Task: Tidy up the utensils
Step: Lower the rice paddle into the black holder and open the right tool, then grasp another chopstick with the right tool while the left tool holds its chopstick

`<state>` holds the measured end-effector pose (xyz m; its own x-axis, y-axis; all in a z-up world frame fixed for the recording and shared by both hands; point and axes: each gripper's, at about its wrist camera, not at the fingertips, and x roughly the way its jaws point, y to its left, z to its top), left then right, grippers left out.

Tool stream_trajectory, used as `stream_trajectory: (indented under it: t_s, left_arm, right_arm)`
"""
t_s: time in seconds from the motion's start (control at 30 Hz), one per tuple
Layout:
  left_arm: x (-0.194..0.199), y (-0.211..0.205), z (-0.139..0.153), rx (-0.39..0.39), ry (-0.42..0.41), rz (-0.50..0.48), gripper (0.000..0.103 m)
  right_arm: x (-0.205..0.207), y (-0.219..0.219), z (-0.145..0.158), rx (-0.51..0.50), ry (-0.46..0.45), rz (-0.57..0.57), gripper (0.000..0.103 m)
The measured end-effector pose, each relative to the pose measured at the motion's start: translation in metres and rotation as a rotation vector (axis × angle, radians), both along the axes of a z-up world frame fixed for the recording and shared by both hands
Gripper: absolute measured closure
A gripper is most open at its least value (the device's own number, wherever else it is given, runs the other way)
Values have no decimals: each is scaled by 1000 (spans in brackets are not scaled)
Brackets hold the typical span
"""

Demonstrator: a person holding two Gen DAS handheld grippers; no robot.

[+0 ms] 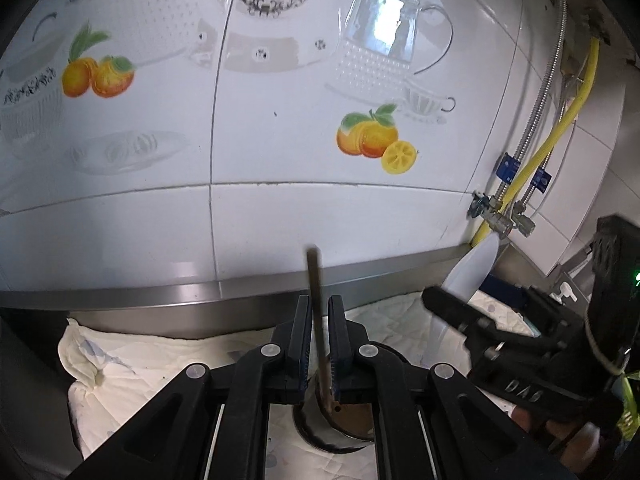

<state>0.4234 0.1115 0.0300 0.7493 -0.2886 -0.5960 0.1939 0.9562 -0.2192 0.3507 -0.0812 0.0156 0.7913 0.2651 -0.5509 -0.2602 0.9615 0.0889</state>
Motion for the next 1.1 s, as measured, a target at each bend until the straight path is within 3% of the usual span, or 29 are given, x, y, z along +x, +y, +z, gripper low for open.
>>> stream_trajectory:
  t_s: [0.1,0.17,0.2,0.23,0.47,0.53,0.7,1.1]
  left_arm:
    - [2,1,-1,-7,8,6,88]
    - [2,2,-1,-6,6,15,71]
    - [2,2,-1,-7,2,24,57]
    - [0,3,0,-12,-7,30,54]
    - [-10,3,1,7,-11,28,54]
    - [-15,4,1,18,-12,37,46]
    - [-30,6,0,21,-11,39,45]
    - [-87,-16,-12,73,26,-6,45]
  right_arm:
    - [2,-2,-7,5,39,16,19]
    - [2,-1,-11,-17,47,17,19]
    - [0,-1,-12,-26,45,15,19]
    - [0,-1,-13,-31,51,17,19]
    - [1,-3,-14,-46,78,23,18]
    - [0,-5,-11,-46,74,22,14]
    - [-8,-9,-2,-47,63,32,14]
    - [-66,-43,6,-62,80,54,14]
